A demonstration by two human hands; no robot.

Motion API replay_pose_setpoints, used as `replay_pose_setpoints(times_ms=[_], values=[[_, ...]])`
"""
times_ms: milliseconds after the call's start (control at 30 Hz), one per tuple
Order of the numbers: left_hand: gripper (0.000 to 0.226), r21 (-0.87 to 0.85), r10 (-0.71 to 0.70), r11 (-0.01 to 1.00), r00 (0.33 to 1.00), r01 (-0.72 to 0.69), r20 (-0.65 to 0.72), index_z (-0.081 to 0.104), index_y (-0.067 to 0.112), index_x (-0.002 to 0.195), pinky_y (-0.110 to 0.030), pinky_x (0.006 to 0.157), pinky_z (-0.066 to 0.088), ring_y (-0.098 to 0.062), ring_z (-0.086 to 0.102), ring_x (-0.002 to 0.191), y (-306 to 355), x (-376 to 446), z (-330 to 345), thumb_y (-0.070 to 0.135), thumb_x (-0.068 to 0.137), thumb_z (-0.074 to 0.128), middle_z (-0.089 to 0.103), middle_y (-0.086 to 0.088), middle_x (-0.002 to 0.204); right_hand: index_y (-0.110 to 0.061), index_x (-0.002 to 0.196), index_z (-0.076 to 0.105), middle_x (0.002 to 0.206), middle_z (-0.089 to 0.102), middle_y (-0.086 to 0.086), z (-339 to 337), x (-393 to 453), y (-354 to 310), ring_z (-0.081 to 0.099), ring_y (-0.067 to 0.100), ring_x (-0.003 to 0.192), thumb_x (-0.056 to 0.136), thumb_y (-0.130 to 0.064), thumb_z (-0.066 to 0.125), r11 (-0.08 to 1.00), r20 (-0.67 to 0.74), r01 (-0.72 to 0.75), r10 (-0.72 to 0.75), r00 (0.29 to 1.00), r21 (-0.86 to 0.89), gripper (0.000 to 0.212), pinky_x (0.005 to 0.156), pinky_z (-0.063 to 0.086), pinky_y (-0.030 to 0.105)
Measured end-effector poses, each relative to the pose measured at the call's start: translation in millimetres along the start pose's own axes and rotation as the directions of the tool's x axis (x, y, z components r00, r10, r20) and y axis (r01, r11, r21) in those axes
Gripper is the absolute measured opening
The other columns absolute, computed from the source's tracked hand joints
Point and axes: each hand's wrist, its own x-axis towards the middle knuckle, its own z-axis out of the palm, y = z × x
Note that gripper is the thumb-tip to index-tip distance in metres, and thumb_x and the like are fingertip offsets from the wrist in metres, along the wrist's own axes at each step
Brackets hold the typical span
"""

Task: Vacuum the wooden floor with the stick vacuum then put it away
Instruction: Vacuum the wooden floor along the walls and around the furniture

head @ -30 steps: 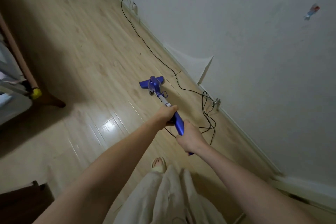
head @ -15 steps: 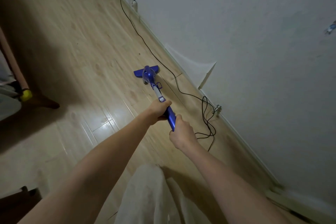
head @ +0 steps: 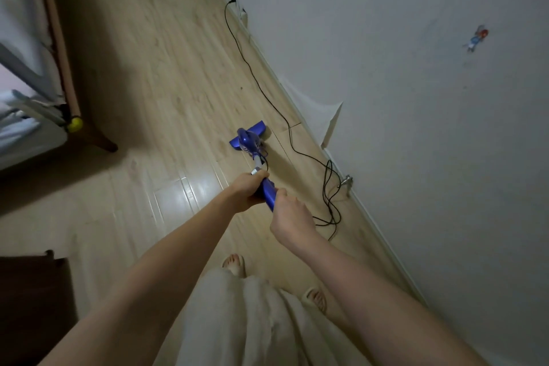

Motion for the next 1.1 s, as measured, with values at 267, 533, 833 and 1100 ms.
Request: replay_pose_setpoints(times_ms=[267, 533, 833, 1100], values=[[0.036, 0.07, -0.004, 0.998, 1.0, 0.004, 0.002, 0.046, -0.001, 0.124, -0.031, 0.068, 0.054, -0.021, 0.063, 0.076, -21.0, -24.4, 48.8, 0.02, 0.096, 0.053, 0.06, -0.014, 0.094, -0.01, 0.131, 0.043, 0.115, 0.057, 0.007, -12.8, -35.2, 44.8, 0.051, 0.019, 0.088, 0.088, -0.005, 0.06, 0.992, 0.009, -0.023, 0.022, 1.0, 0.124, 0.046, 0.074, 0.047, 0.03], [0.034, 0.095, 0.012, 0.995, 1.0, -0.012, 0.008, 0.047, -0.002, 0.122, -0.032, 0.076, 0.056, -0.021, 0.063, 0.078, -7.5, 5.6, 55.6, 0.02, 0.096, 0.052, 0.061, -0.014, 0.094, -0.011, 0.13, 0.043, 0.108, 0.052, 0.005, -24.9, -6.2, 52.9, 0.051, 0.02, 0.085, 0.088, -0.003, 0.06, 0.99, 0.027, -0.028, 0.025, 0.999, 0.135, 0.045, 0.069, 0.043, 0.029], [0.01, 0.141, 0.05, 0.989, 0.999, -0.047, -0.011, 0.05, 0.008, 0.092, -0.033, 0.076, 0.056, -0.022, 0.062, 0.075, 74.6, 74.5, 31.8, 0.017, 0.096, 0.05, 0.059, -0.012, 0.086, -0.016, 0.132, 0.042, 0.099, 0.05, 0.001, -44.8, 93.4, 10.6, 0.061, 0.023, 0.092, 0.087, -0.006, 0.062, 0.984, 0.004, -0.075, 0.075, 0.997, 0.161, 0.05, 0.08, 0.056, 0.038], [0.015, 0.112, 0.053, 0.992, 0.998, -0.05, -0.023, 0.045, 0.004, 0.107, -0.032, 0.071, 0.056, -0.022, 0.062, 0.074, 155.3, 129.3, -6.7, 0.015, 0.097, 0.049, 0.059, -0.013, 0.086, -0.015, 0.133, 0.04, 0.1, 0.048, 0.004, -65.6, 184.0, -46.1, 0.058, 0.022, 0.088, 0.088, -0.006, 0.062, 0.986, 0.025, -0.081, 0.079, 0.997, 0.143, 0.051, 0.076, 0.055, 0.035]])
